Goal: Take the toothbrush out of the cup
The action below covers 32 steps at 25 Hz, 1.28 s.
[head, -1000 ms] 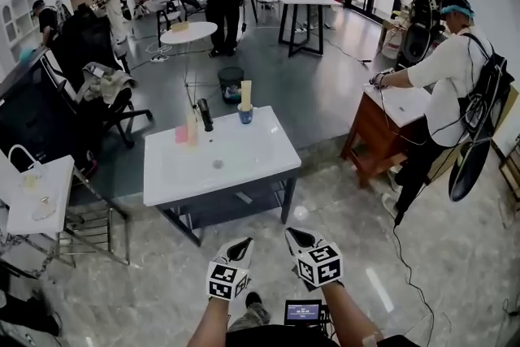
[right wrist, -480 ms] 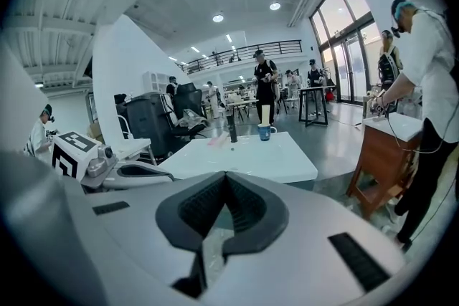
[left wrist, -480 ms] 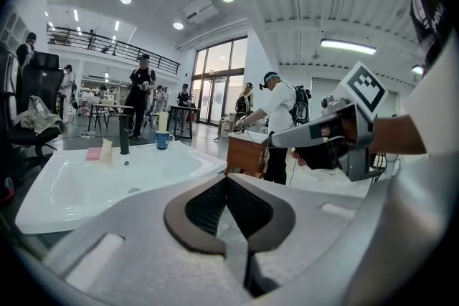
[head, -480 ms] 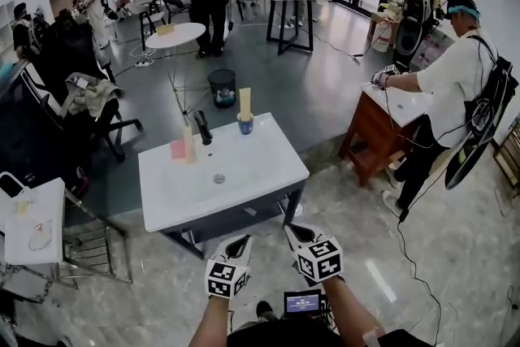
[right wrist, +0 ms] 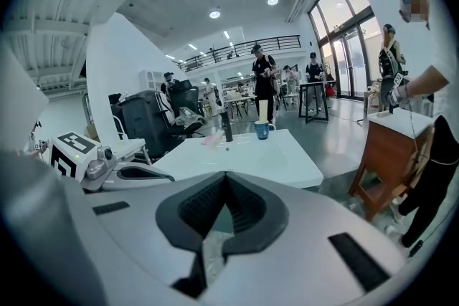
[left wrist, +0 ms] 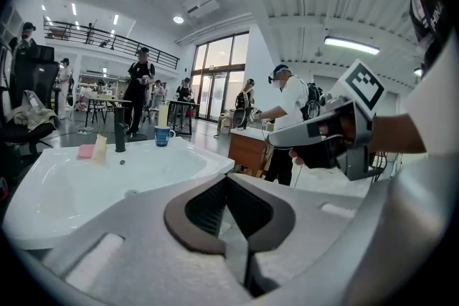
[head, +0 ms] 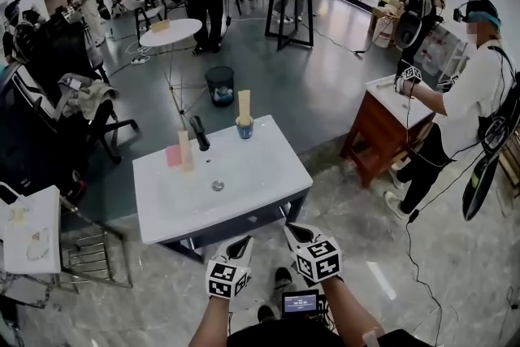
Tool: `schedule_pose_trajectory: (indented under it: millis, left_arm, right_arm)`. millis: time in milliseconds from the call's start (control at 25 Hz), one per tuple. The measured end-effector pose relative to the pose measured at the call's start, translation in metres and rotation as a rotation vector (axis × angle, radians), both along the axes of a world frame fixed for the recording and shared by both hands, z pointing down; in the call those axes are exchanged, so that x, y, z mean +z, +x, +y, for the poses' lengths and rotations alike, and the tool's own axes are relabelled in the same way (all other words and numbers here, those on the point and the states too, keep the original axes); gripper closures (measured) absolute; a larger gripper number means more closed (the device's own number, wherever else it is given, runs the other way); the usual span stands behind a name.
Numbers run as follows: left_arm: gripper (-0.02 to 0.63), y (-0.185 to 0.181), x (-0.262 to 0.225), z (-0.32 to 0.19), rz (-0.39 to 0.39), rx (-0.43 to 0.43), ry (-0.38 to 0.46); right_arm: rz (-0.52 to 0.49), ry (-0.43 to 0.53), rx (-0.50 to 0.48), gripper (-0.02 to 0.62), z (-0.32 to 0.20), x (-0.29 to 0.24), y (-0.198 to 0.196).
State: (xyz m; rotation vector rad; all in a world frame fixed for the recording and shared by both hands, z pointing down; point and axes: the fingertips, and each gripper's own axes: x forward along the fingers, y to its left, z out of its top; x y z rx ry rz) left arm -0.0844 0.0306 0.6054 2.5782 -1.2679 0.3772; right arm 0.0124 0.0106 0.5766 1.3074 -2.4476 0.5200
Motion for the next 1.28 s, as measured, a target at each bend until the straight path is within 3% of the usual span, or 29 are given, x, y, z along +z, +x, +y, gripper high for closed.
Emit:
schedule_pose_trajectory:
  millis: [600,1040,1280]
  left_arm:
    - [0.597,0.019,-0.006,-0.139,-0.048,-0.070,0.003]
    - [0.597,0.012,0.010,-0.185,-0.063,-0.141,-0.042]
    - [0.597,0.000,0.021,-0.223,-0.062,-0.128,-0.053]
  right_arm:
    - [-0.041,-0.017,-0.091,0.586,-0.144,0.003,0.014]
    - [-0.052,-0.073,-0.175,0.586,-0.200,0.025,0.003]
    - [-0.046,-0.090,-0.165,0.586,-0.234,0.036,-0.011]
